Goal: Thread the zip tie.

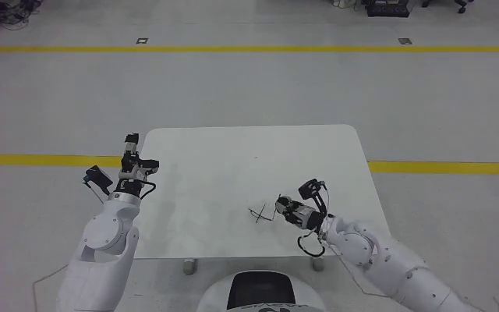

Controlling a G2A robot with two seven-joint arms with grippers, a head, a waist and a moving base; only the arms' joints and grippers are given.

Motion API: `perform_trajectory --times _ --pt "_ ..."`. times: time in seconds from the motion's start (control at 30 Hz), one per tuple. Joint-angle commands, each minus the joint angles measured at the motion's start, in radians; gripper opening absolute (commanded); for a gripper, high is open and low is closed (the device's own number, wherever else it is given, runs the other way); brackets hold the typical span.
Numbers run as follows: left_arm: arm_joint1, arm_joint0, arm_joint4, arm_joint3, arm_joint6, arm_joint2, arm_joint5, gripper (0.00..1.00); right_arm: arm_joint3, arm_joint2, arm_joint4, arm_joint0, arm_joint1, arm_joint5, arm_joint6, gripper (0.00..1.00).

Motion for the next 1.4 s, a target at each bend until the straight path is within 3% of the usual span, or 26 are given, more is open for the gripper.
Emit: perform_trajectory --times 0.0,0.5,0.97,1.37 --pt "0.0 0.0 0.0 0.0 0.0 0.0 0.0 1.0 0.0 0.0 -0.001 0.0 0.0 0.0 0.0 0.0" --pt "0.0 0.0 0.0 0.0 0.0 0.0 0.0 1.0 -0.01 0.01 0.037 0.0 0.002 0.0 0.029 0.0" --pt "0.0 0.0 0.0 0.0 0.0 0.0 0.0 1.0 -0.115 0.094 0.359 0.001 0.111 0.0 0.258 0.0" --pt "0.0 0.0 0.0 0.0 0.0 0.0 0.0 1.0 -0.115 0.097 0.365 0.001 0.113 0.0 0.263 0.0"
